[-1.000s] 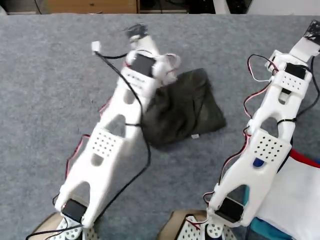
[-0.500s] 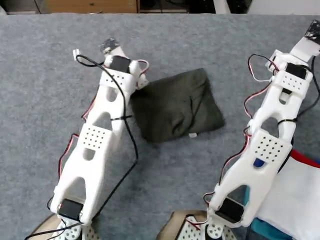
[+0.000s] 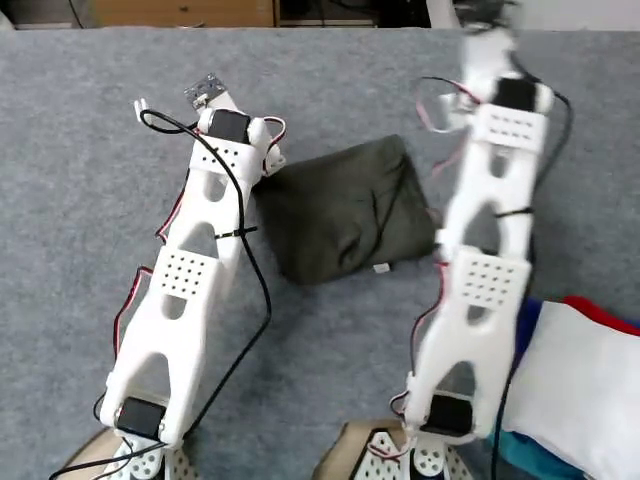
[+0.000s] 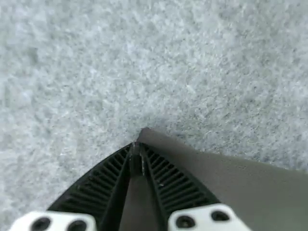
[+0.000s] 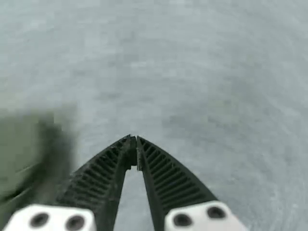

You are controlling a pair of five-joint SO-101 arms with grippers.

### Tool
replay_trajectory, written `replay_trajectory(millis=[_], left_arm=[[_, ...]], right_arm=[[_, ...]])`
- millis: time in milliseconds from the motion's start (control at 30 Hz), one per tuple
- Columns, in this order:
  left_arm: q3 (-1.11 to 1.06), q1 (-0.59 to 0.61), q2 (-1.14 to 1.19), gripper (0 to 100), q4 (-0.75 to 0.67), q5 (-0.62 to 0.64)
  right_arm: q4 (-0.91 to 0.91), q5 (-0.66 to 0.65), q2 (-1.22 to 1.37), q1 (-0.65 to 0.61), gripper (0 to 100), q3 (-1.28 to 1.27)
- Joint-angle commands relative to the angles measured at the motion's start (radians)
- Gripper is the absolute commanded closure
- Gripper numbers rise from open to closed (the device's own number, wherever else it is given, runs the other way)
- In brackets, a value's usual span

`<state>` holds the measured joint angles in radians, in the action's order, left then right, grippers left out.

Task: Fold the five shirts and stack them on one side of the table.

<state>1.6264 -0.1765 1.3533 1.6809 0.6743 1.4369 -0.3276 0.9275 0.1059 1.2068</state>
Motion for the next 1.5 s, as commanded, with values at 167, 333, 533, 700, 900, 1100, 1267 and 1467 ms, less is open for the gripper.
replay_trajectory(millis=[167, 333, 533, 700, 900, 1100, 1267, 1467], left_arm=[[0.012, 0.055, -0.016, 98, -0.008, 0.002], [0.012, 0.061, -0.015, 98, -0.006, 0.002], [0.012, 0.060, -0.015, 98, 0.000, 0.002], [0.012, 0.057, -0.015, 98, -0.002, 0.002], [0.012, 0.058, -0.013, 98, -0.002, 0.002], [0.012, 0.058, -0.013, 98, -0.002, 0.002], [0.012, 0.055, -0.013, 98, -0.002, 0.002], [0.012, 0.055, -0.013, 98, -0.002, 0.002]], right_arm=[[0.353, -0.141, -0.163, -0.171, 99.4, 0.156], [0.350, -0.226, -0.332, -0.194, 99.4, -0.180], [0.325, -0.331, -0.538, -0.249, 99.4, -0.527], [0.262, -0.377, -0.570, -0.321, 99.4, -0.685], [0.095, -0.393, -0.570, -0.361, 99.4, -0.797], [-0.086, -0.486, -0.570, -0.360, 99.4, -0.935], [-0.232, -0.522, -0.570, -0.354, 99.4, -1.030], [-0.334, -0.545, -0.570, -0.363, 99.4, -1.047]])
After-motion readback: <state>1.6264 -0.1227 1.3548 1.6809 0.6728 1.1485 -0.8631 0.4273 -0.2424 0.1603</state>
